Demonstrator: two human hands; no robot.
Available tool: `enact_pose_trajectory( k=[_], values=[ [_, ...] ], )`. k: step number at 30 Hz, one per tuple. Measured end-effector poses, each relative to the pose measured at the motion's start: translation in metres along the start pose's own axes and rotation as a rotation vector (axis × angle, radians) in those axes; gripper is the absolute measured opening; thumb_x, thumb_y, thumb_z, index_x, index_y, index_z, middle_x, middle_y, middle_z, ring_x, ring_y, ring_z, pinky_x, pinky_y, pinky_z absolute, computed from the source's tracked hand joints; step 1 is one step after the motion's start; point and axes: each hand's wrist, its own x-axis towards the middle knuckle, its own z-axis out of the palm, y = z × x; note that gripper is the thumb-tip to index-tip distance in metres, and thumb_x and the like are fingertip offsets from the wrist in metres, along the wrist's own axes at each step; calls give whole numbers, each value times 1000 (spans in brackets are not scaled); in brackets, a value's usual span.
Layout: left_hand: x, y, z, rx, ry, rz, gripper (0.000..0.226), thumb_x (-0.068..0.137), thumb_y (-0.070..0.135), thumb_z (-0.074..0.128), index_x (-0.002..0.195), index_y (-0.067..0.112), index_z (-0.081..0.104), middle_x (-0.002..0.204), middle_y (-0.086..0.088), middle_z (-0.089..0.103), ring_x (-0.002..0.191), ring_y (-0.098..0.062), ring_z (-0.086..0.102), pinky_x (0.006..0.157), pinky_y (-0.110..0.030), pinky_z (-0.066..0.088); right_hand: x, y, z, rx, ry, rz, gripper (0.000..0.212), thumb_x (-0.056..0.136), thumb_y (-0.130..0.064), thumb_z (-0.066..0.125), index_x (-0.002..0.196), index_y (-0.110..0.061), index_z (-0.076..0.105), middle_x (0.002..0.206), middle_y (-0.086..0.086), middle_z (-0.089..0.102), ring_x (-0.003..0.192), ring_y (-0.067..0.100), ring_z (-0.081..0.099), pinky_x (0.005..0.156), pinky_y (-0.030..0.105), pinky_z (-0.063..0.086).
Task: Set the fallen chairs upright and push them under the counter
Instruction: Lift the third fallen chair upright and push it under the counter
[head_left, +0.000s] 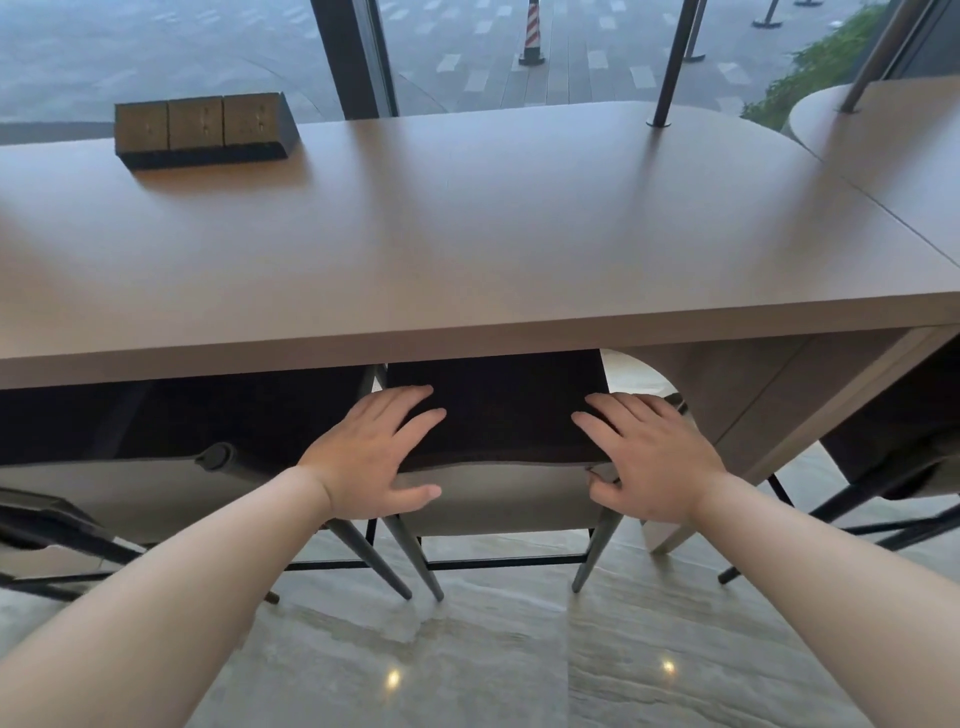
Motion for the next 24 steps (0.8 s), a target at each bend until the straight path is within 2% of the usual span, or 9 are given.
enact_pose_trajectory(
  k=[2,5,9,14,17,20,24],
  values=[
    [-2,3,-3,79,-9,81,82,85,72,45,146,18,38,153,-11,35,138,-30,34,112,-47,29,-1,1,1,1,7,-26,68,79,-52,51,137,-17,50,140,11,51,126,29,48,106,45,37],
    [-8,12,-5,126,-29,113,79,86,69,47,144,16,44,153,-12,38,139,-29,36,114,-46,29,-5,0,-2,-10,-20,-59,70,82,-53,49,142,-18,45,146,12,46,133,30,44,111,46,32],
    [-21,34,-15,-57,39,-37,70,89,58,50,146,18,43,158,-9,32,144,-28,32,117,-43,25,-10,-8,-15,59,6,-35,66,84,-50,49,142,-18,47,149,10,44,136,29,42,114,41,23],
    [-39,71,-47,-234,263,-158,54,89,43,54,136,15,56,143,-6,52,123,-25,55,101,-41,47,-20,-30,-37,273,109,-2,60,88,-46,51,142,-21,47,151,5,42,137,23,38,114,31,11],
    [-48,91,-64,-365,305,-253,50,90,44,53,135,23,54,138,10,52,113,-11,56,94,-35,50,-23,-44,-51,433,123,15,59,90,-47,49,144,-23,45,154,-1,37,140,18,35,111,27,19],
    [-59,111,-79,-594,302,-450,49,87,53,51,134,40,49,127,31,49,100,-4,59,85,-24,50,-25,-59,-67,677,120,71,57,90,-49,48,142,-27,44,151,-13,37,136,7,36,104,22,29],
    [-72,135,-95,-865,434,-621,42,82,49,55,123,42,58,115,27,62,109,0,59,85,-16,49,-25,-81,-87,1039,88,163,47,87,-52,49,133,-38,48,130,-26,47,117,-9,46,89,14,38]
  ],
)
